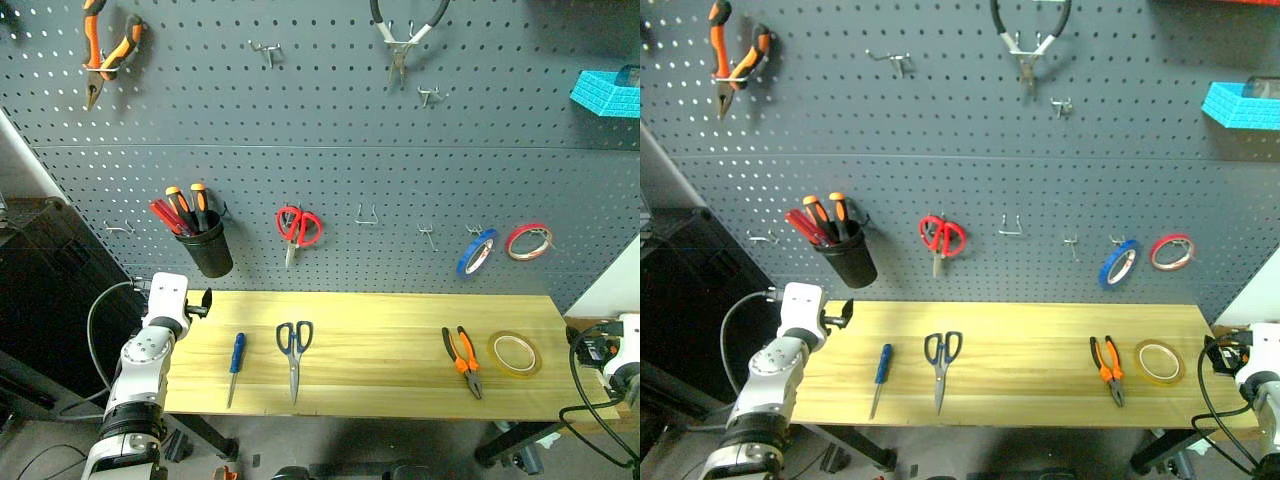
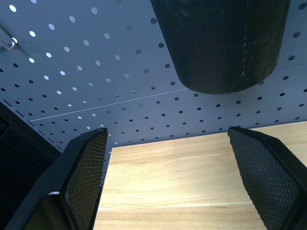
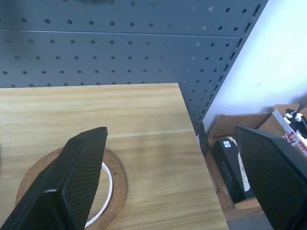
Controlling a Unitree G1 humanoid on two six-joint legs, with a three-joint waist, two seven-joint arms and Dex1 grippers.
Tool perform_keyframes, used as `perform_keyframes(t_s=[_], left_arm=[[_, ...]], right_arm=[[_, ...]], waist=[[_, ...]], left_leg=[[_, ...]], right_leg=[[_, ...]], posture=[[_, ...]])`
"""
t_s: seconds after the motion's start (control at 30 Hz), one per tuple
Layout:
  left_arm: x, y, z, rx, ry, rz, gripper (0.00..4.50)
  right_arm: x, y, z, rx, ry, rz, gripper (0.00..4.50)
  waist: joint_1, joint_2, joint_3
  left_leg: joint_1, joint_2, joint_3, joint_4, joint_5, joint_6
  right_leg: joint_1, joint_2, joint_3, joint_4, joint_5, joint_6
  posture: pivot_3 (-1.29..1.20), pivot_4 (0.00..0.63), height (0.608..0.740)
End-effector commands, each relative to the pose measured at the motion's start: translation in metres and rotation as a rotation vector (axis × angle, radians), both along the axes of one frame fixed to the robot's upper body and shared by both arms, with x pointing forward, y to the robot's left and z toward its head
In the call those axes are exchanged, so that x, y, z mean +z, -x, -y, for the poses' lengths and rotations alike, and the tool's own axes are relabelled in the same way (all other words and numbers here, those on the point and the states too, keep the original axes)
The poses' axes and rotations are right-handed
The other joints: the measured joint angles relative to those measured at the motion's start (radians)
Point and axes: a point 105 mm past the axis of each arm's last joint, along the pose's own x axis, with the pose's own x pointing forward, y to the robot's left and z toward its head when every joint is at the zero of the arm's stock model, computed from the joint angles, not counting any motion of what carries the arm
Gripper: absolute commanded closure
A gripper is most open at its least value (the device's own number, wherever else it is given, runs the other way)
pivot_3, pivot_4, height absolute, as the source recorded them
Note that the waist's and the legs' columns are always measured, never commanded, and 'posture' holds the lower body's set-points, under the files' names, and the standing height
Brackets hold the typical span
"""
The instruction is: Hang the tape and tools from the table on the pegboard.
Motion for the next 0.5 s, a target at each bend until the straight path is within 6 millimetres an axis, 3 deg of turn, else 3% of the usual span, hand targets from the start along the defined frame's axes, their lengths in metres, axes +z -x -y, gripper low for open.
perform_keyframes(t_s=[0.03, 0.23, 0.5], left_arm=[[0.019, -0.006, -0.001, -0.032, -0.047, 0.056, 0.26], [0.015, -0.001, -0.002, -0.026, -0.045, 0.038, 0.26], [0.009, 0.024, 0.041, -0.222, 0.029, -0.014, 0.26]], right_arm=[[0.019, -0.004, 0.008, -0.001, 0.047, 0.053, 0.0], [0.016, -0.006, -0.007, 0.086, 0.078, 0.024, 0.0], [0.004, -0.004, -0.079, 0.336, -0.017, -0.085, 0.0]], waist=[[-0.002, 0.0, 0.0], [-0.005, 0.0, 0.0], [-0.009, 0.0, 0.0]], left_leg=[[0.0, 0.0, 0.0, 0.0, 0.0, 0.0], [0.0, 0.0, 0.0, 0.0, 0.0, 0.0], [0.0, 0.0, 0.0, 0.0, -0.001, 0.001]], right_leg=[[0.0, 0.0, 0.0, 0.0, 0.0, 0.0], [0.0, 0.0, 0.0, 0.0, 0.0, 0.0], [-0.001, -0.001, 0.001, 0.0, 0.0, 0.0]], posture=[[-0.06, 0.0, 0.74], [-0.06, 0.0, 0.74], [-0.09, 0.0, 0.74]])
